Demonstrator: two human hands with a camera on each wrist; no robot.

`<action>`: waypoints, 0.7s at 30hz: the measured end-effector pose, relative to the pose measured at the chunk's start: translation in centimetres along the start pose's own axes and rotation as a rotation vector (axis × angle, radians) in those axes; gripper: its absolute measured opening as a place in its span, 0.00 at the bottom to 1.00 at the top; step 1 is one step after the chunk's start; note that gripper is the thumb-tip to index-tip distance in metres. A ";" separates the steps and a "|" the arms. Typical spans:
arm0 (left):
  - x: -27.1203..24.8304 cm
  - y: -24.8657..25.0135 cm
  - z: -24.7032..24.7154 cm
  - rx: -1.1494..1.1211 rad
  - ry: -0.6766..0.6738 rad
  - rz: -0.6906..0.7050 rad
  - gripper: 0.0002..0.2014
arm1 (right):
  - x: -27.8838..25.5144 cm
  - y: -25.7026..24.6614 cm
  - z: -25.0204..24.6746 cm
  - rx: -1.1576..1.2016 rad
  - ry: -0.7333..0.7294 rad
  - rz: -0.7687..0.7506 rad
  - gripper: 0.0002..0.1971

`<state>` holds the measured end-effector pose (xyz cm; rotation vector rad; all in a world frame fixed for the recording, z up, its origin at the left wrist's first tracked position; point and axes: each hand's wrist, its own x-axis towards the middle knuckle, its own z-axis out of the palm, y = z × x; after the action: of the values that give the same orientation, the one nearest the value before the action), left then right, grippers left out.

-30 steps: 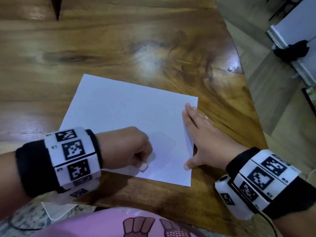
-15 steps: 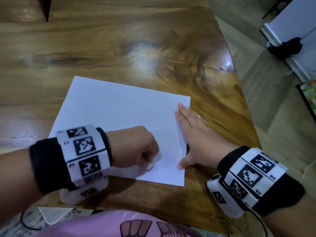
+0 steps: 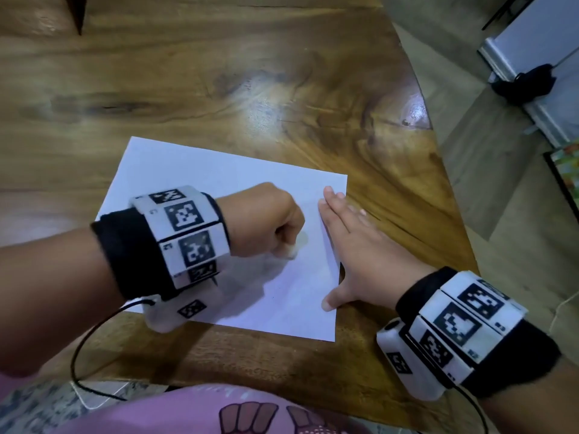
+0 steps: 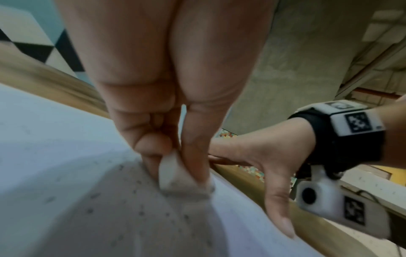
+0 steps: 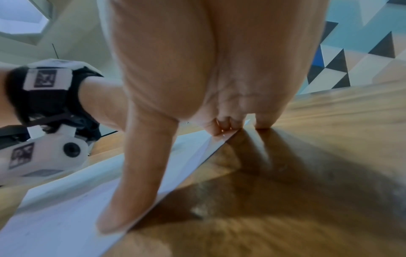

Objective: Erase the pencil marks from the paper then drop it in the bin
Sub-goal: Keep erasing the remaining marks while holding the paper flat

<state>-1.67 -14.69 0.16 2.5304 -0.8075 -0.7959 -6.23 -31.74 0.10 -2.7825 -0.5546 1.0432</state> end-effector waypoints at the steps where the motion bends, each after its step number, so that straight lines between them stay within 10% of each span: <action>1: -0.1 0.1 -0.1 0.012 -0.057 0.002 0.06 | 0.0 0.0 0.0 -0.001 0.001 -0.001 0.71; 7: 3.2 1.7 -1.9 -0.001 0.210 -0.077 0.06 | -0.2 -0.2 -0.2 0.003 0.015 0.000 0.71; 13: 1.0 1.8 -0.1 0.034 -0.045 -0.005 0.06 | -0.1 -0.1 -0.1 0.002 0.008 0.004 0.71; 18: 2.0 1.1 -0.6 -0.034 0.186 -0.062 0.05 | -0.1 -0.2 -0.2 0.013 0.018 0.006 0.71; 21: 1.1 0.6 -0.9 0.017 -0.034 -0.017 0.04 | -0.2 -0.1 -0.2 0.006 0.022 0.004 0.71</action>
<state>-0.61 -15.63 0.71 2.5487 -0.8076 -0.8427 -6.28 -31.66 0.36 -2.7878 -0.5420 1.0122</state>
